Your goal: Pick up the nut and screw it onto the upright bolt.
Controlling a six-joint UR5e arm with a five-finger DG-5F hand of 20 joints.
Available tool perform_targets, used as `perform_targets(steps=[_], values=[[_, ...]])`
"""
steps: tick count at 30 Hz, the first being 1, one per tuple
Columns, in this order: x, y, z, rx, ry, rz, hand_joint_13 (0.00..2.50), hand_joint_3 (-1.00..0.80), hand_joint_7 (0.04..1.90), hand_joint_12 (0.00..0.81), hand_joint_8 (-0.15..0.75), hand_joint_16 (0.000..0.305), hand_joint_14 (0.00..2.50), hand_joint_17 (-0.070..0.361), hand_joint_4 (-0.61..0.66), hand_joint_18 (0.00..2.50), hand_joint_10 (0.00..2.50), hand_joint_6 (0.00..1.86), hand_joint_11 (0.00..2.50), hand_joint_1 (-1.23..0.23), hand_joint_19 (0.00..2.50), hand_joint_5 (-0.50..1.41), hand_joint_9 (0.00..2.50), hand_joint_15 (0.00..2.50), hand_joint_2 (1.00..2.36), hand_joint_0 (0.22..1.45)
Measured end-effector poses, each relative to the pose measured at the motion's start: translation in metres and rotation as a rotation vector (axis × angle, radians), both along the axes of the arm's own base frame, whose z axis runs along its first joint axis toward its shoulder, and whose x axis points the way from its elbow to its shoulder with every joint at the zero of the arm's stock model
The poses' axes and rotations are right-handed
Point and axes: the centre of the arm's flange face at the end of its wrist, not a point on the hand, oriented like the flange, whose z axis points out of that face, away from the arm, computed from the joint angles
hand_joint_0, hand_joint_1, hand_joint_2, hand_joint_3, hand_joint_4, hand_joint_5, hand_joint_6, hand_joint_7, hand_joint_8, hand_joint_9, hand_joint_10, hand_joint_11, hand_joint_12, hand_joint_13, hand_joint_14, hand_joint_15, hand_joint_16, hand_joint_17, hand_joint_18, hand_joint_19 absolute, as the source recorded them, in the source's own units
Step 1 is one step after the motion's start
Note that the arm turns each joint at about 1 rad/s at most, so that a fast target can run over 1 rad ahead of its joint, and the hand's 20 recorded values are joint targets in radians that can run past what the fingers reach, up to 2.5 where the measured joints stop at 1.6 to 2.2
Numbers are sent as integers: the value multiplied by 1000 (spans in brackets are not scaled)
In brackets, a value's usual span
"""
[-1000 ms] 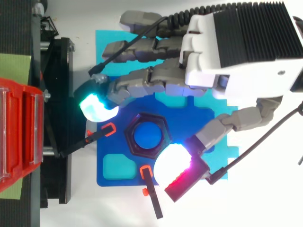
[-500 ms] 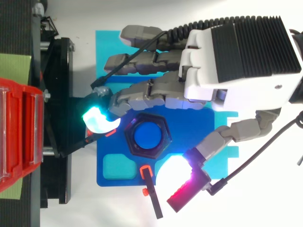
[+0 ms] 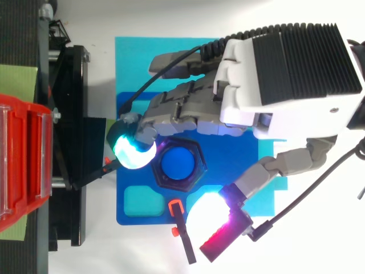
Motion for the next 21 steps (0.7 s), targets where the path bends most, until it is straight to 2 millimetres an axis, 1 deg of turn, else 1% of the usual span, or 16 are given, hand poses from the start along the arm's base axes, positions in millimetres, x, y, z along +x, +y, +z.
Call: perform_targets(steps=[1,2,6,7,14,21], values=[[0,0,0,0,0,0,335,-500,635,344,244,39,0,87,165,0,0,501,0,-416,0,-234,161,0,1000,438],[0,0,0,0,0,1,241,-500,614,346,239,40,0,90,150,0,0,501,0,-415,0,-239,107,0,1000,436],[0,1,0,0,-3,3,72,-500,595,347,224,45,0,101,144,0,0,501,0,-402,0,-242,42,0,1000,430],[1,1,1,1,-6,3,0,-500,605,345,218,46,0,103,138,0,0,501,0,-373,0,-246,0,0,1000,428],[1,1,0,0,-14,4,0,-500,583,358,196,49,0,111,120,0,0,501,0,-365,0,-248,0,0,1000,419],[0,1,-9,-1,-12,4,0,-500,590,356,196,50,0,112,124,0,0,501,0,-360,0,-246,0,0,1000,418]])
